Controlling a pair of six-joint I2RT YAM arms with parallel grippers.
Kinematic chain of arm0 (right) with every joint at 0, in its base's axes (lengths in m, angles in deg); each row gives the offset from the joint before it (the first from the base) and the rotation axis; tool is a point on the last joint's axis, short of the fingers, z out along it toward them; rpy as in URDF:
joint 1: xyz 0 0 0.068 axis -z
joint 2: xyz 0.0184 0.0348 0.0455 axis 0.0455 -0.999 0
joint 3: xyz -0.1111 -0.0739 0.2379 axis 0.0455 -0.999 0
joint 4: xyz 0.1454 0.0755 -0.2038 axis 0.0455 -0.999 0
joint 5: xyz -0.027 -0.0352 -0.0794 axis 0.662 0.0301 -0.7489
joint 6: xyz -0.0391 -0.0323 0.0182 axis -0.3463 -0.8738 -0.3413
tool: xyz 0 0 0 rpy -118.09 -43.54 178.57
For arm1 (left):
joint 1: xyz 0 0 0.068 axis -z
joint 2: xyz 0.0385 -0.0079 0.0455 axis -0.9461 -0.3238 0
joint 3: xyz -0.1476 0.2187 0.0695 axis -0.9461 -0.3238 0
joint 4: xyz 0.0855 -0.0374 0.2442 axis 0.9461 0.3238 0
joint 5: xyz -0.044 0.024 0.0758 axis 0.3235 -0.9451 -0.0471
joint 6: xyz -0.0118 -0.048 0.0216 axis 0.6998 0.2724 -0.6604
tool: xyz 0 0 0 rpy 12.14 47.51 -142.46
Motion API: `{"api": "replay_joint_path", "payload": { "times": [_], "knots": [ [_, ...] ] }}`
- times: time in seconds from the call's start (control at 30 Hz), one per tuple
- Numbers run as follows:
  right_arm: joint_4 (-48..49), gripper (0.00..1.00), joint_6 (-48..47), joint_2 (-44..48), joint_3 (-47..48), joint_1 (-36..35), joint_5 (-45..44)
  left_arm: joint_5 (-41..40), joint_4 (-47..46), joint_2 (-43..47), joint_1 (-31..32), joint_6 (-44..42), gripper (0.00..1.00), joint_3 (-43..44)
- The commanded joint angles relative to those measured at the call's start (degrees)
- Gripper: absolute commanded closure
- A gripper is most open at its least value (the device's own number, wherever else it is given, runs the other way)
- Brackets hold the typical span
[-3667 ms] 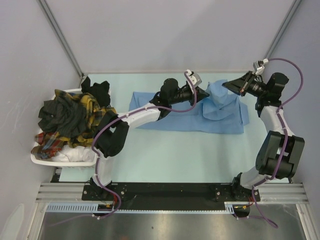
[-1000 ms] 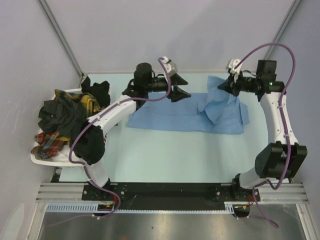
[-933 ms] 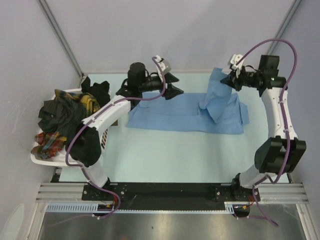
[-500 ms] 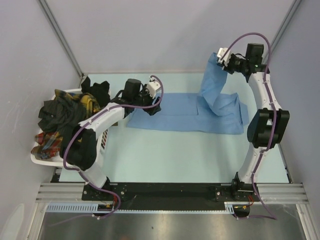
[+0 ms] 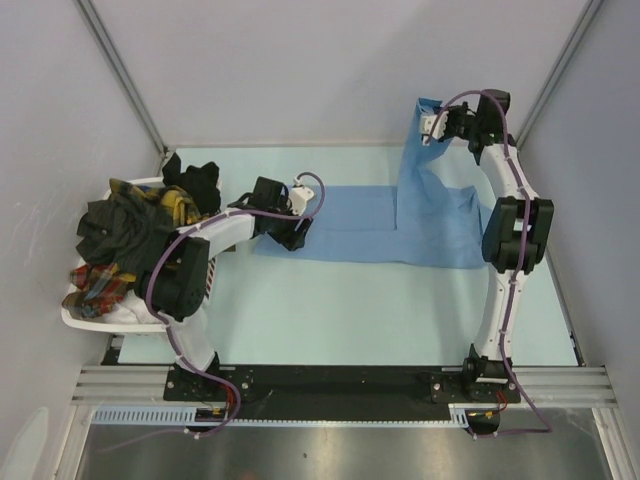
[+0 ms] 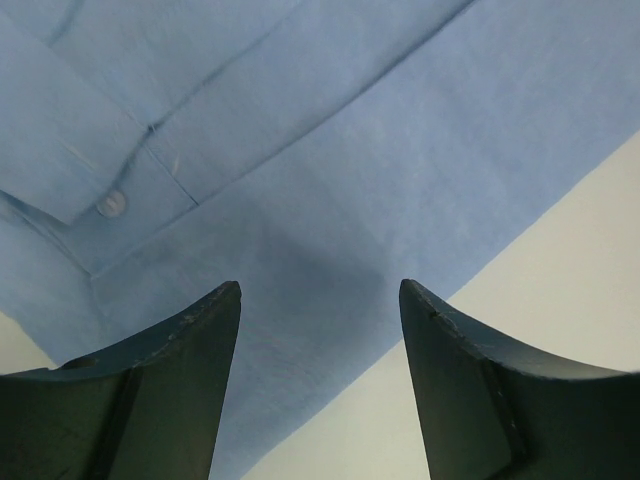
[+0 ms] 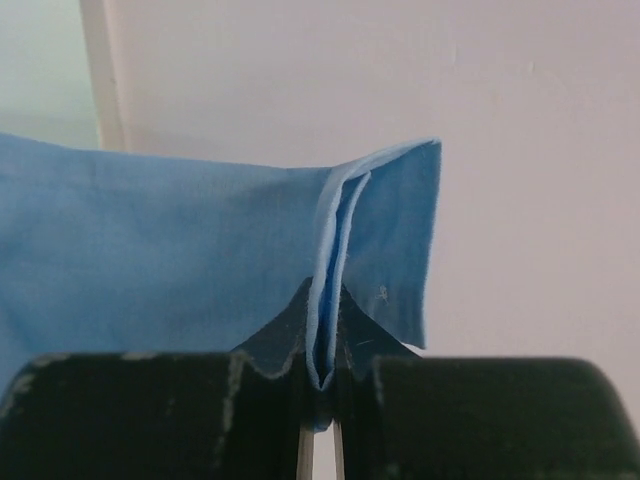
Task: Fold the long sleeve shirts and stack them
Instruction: Fold the shirt
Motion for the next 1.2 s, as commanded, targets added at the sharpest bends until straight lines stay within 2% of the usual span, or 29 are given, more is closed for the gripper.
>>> {"api": "replay_joint_path", "payload": {
  "times": [0.0, 0.17, 0.3, 0.37, 0.4, 0.43, 0.47, 0.5, 0.53, 0.57, 0.6, 0.67, 0.77, 0.83, 0.97, 1.13, 1.17],
  "knots": [
    [10.38, 0.89, -12.3, -4.43, 4.41, 0.33, 2.02, -0.21, 1.65, -1.67, -0.84, 0.31, 0.3, 2.93],
    [11.02, 0.89, -16.61, -7.88, 8.19, -0.19, 3.43, 1.46, 2.53, -3.52, -0.84, 0.4, 0.3, 4.6],
    [9.61, 0.89, -21.01, -6.56, 4.16, -1.77, 4.56, 2.69, 3.32, -4.32, -0.93, 0.75, 0.3, 6.44],
    [9.09, 0.89, -21.28, -5.33, 2.31, -2.65, 5.18, 8.29, 2.01, -2.49, -1.11, 1.01, 0.3, 6.71],
    [9.34, 0.89, -19.19, -4.98, 1.35, -2.91, 5.01, 11.63, -0.08, -0.9, -1.28, 2.14, 0.3, 4.71],
    [10.74, 0.88, -17.25, -4.89, 0.73, -3.0, 5.01, 14.7, -7.5, 0.85, -1.46, 3.02, 0.29, 2.78],
    [15.97, 0.88, -15.23, -4.8, -0.06, -3.0, 5.27, 20.91, -12.1, 4.53, -1.37, 4.86, 0.29, 0.67],
    [19.42, 0.87, -10.51, -5.15, -1.9, -3.0, 5.71, 22.8, -17.19, 5.61, -1.2, 5.92, 0.29, -2.31],
    [23.02, 0.83, -8.29, -5.41, -2.61, -4.66, 5.8, 23.52, -22.2, 6.05, 0.11, 6.46, 0.29, -2.34],
    [28.8, 0.82, -6.01, -6.11, -3.4, -4.85, 5.8, 24.13, -22.34, 5.8, 0.82, 6.63, 0.29, -1.21],
    [30.69, 0.83, -4.59, -6.03, -4.89, -5.37, 5.54, 24.66, -22.08, 3.97, 1.26, 7.33, 0.3, 2.46],
    [35.16, 0.86, -1.77, -5.51, -7.09, -5.73, 5.54, 23.97, -24.0, 2.29, 1.53, 12.14, 0.32, 5.38],
    [38.52, 0.92, 1.22, -3.23, -12.27, -6.87, 4.92, 17.48, -28.83, 0.26, 1.88, 13.58, 0.31, 8.99],
    [38.0, 0.94, 1.75, -0.85, -15.25, -7.75, 4.22, 14.57, -30.16, -1.49, 1.88, 13.49, 0.29, 12.15],
    [36.95, 1.0, 0.26, 3.54, -21.05, -9.15, 0.98, 14.21, -28.67, -2.82, 1.71, 15.15, 0.29, 16.38],
    [26.86, 1.0, 0.87, 11.79, -24.5, -12.31, -10.62, 12.89, -28.67, 0.25, -0.05, 19.54, 0.28, 12.43],
    [20.49, 1.0, 1.48, 12.85, -23.72, -12.67, -13.51, 12.8, -28.58, 1.91, -0.4, 20.43, 0.28, 11.47]
  ]
}}
